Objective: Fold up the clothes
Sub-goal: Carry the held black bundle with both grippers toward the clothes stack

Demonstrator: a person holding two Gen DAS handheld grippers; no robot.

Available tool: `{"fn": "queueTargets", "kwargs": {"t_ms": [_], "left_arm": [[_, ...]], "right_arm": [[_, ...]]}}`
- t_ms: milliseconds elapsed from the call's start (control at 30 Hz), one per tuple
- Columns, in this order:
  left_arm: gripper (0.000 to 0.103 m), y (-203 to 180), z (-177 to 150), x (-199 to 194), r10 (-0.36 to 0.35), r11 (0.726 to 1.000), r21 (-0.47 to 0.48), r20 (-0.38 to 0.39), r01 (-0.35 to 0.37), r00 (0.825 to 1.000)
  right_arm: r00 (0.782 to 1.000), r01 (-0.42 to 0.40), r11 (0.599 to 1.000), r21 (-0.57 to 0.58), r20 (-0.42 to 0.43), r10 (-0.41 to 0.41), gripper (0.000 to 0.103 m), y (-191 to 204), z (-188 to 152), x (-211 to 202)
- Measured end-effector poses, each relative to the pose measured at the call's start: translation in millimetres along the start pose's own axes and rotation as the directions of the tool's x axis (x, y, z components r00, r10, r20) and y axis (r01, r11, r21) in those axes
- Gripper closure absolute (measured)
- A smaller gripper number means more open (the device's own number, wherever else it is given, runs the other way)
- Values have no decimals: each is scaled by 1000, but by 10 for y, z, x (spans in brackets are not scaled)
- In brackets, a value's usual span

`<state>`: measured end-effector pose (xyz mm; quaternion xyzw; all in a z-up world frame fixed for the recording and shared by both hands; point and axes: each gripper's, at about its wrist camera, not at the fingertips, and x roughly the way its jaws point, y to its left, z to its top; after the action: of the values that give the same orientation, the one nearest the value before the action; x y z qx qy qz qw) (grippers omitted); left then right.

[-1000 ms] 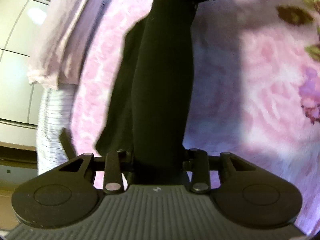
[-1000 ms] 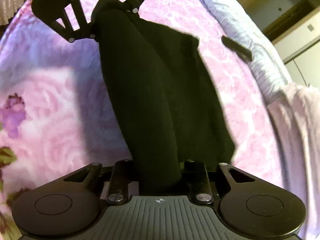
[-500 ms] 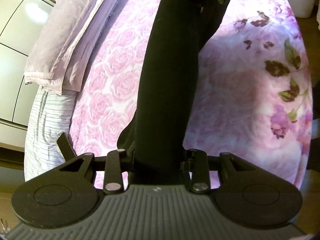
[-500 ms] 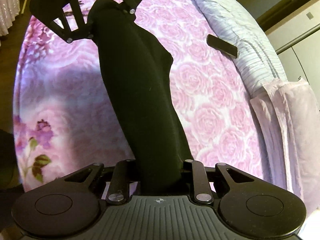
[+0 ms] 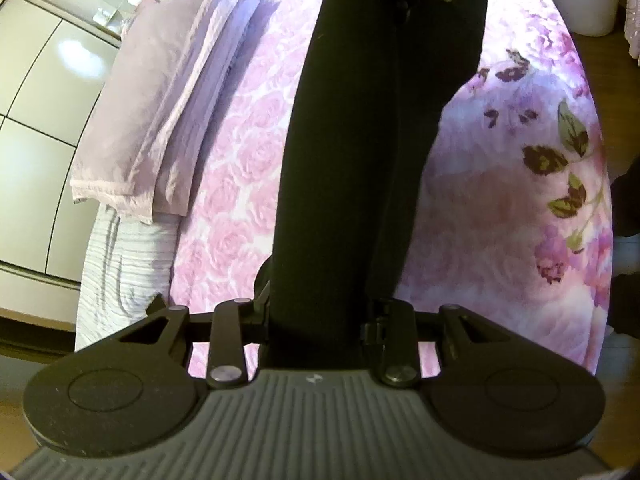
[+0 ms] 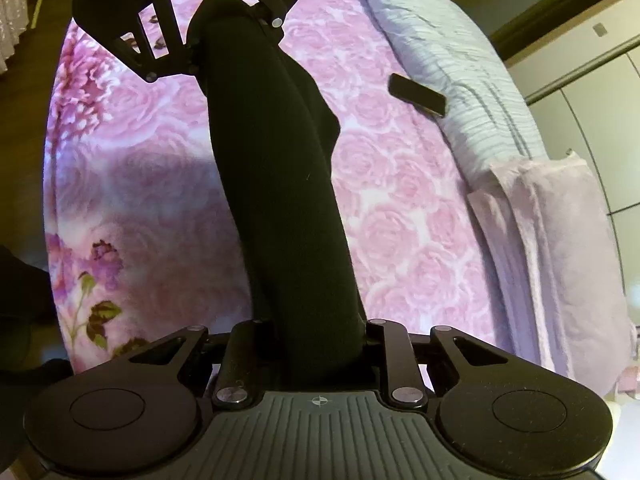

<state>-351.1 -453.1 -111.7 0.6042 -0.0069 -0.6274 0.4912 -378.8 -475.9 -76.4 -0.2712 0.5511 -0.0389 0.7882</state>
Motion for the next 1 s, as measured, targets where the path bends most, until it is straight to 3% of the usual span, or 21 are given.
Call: {"fn": "queueTargets", "kwargs": {"t_ms": [600, 767, 1000], "left_arm": [[72, -4, 502, -241, 20, 986, 160, 95, -35, 995], [72, 0, 915, -299, 39, 978, 200, 116, -62, 993], [72, 52, 1887, -398, 81, 967, 228, 163, -117, 983]], "right_arm": [[995, 91, 987, 132, -47, -86, 82, -4, -380, -541], [993, 116, 980, 164, -40, -111, 82, -96, -696, -724], [985, 174, 963, 204, -36, -170, 82, -436, -1433, -1104]]}}
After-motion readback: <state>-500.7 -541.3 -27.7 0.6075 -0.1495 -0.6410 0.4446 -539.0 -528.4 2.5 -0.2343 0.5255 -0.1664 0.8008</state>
